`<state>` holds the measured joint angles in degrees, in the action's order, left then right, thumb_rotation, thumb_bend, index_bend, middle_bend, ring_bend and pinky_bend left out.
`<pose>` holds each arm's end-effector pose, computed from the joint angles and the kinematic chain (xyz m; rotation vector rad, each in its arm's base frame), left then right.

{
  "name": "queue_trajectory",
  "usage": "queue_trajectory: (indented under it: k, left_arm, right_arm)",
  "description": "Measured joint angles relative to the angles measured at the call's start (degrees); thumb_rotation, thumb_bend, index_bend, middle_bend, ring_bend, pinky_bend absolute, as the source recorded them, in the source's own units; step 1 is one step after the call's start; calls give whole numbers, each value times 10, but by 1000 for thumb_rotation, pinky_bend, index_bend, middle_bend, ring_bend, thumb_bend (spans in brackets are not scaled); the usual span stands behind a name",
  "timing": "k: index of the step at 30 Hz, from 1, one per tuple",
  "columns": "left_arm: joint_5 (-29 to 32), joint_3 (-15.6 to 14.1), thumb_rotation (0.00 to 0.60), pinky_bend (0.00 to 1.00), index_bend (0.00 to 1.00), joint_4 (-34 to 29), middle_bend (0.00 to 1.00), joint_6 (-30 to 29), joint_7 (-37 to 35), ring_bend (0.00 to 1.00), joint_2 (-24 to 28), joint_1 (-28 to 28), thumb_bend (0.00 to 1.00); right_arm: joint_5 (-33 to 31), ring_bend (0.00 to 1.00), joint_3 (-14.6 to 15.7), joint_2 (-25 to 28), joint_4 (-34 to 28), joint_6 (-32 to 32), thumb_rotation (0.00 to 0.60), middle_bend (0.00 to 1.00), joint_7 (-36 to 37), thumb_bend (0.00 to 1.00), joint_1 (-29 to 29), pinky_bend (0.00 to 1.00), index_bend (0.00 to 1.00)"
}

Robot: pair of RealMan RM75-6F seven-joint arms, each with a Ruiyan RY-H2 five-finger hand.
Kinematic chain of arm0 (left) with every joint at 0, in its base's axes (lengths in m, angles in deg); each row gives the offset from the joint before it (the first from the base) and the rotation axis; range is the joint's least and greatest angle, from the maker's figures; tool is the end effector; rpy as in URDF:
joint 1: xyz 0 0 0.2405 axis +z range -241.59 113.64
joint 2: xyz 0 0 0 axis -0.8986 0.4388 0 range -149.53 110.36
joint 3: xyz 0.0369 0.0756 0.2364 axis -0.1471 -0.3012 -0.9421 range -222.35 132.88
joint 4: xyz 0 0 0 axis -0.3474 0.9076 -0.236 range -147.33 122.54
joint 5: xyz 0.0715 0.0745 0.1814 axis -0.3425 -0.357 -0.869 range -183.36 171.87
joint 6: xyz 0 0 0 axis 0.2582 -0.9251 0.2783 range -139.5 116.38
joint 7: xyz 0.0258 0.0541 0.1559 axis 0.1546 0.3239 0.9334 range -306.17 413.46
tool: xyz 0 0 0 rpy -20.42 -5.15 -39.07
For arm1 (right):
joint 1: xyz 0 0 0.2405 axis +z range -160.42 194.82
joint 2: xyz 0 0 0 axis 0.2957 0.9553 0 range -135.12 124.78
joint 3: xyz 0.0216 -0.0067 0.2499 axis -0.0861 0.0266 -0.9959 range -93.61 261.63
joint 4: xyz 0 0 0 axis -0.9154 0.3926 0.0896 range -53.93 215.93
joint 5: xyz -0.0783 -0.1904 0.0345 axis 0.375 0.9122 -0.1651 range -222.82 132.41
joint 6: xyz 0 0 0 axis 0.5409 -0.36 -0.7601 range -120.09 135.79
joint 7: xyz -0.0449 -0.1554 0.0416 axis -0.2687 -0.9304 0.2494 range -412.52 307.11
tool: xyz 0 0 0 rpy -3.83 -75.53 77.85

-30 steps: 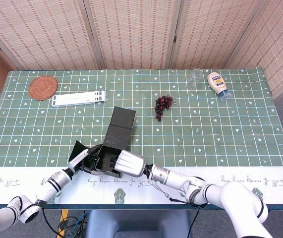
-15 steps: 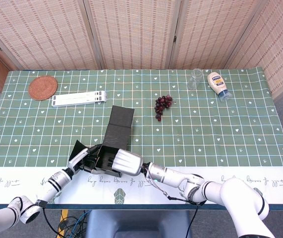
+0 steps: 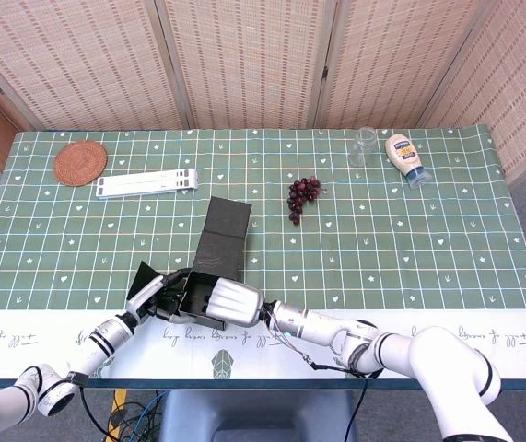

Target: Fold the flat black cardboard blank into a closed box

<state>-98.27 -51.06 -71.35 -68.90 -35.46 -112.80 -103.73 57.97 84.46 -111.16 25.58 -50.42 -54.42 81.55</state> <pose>-0.2241 0.3308 -0.0546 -1.3557 -2.3602 -1.3884 -0.0091 -0.3337 -0.1211 2.4876 -0.0150 1.1948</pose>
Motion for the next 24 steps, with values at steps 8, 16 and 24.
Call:
queue_trajectory:
  k: [8,16,24]
  left_arm:
    - [-1,-1,600,718,194,-4,167,0,-2,627,3,0,113]
    - [10,7,600,718,188,-8,167,2,9,627,2,4,113]
    - [22,17,600,717,153,-22,166,6,35,614,5,6,113]
  right_arm:
    - [0,792,1,2,-3,7,600,823,1,394,6,1000,787]
    - [-2,787,2,13,-9,8,600,599,-1,364,5,1000,597]
    - [-14,761,-3,32,-39,5,600,284,-37,269,-9,1000,217]
